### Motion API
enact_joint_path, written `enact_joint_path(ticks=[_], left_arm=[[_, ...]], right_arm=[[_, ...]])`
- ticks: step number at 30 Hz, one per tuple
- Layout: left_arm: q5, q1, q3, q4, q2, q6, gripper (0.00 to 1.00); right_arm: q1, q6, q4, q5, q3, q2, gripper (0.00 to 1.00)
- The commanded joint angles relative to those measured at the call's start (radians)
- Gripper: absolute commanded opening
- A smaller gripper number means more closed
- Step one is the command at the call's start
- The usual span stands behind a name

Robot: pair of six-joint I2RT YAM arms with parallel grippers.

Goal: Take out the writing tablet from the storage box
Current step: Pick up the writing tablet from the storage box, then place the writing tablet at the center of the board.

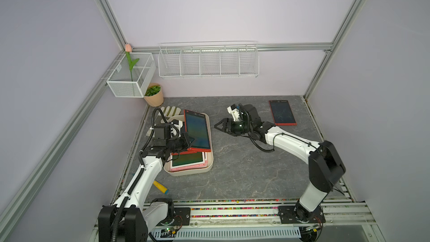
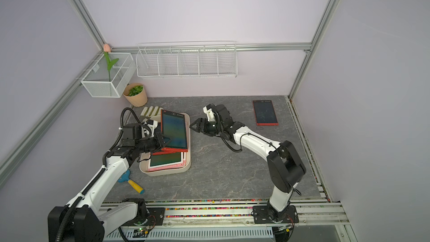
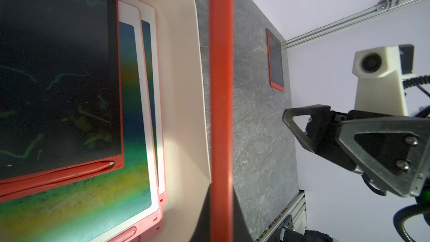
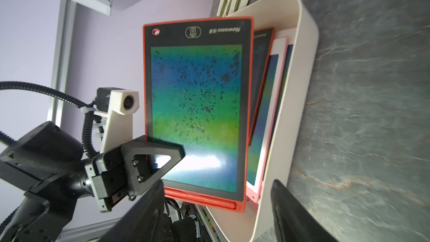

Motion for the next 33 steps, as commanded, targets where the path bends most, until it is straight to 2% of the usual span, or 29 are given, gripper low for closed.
enact_joint_path(ticks=[1, 6, 13, 21, 28, 33], left_arm=[[0.056, -0.007, 0.049, 0.063, -0.022, -0.055, 0.0], [-0.032, -0.146, 0.107, 0.079, -0.006, -0.076, 0.0], [-0.169, -0.332, 0.177, 0.159, 0.094, -0.13, 0.0], [-0.354, -0.513, 0.276, 0.283, 0.274, -0.211, 0.0], [-0.435, -0.581, 0.347, 0.401, 0.423, -0.283, 0.0], [-0.471, -0.59, 0.356, 0.49, 0.485, -0.346, 0.0]], right_arm=[[-0.039, -0.017, -0.088, 0.097, -0.087, -0.137, 0.76], [-0.116, -0.005, -0.139, 0.121, -0.23, -0.344, 0.78], [-0.249, 0.009, -0.282, 0.114, -0.365, -0.644, 0.83], [-0.315, 0.075, -0.299, 0.057, -0.557, -0.85, 0.84], [-0.321, 0.124, -0.307, 0.069, -0.653, -0.97, 0.84], [-0.325, 0.159, -0.284, 0.052, -0.707, -1.02, 0.85]])
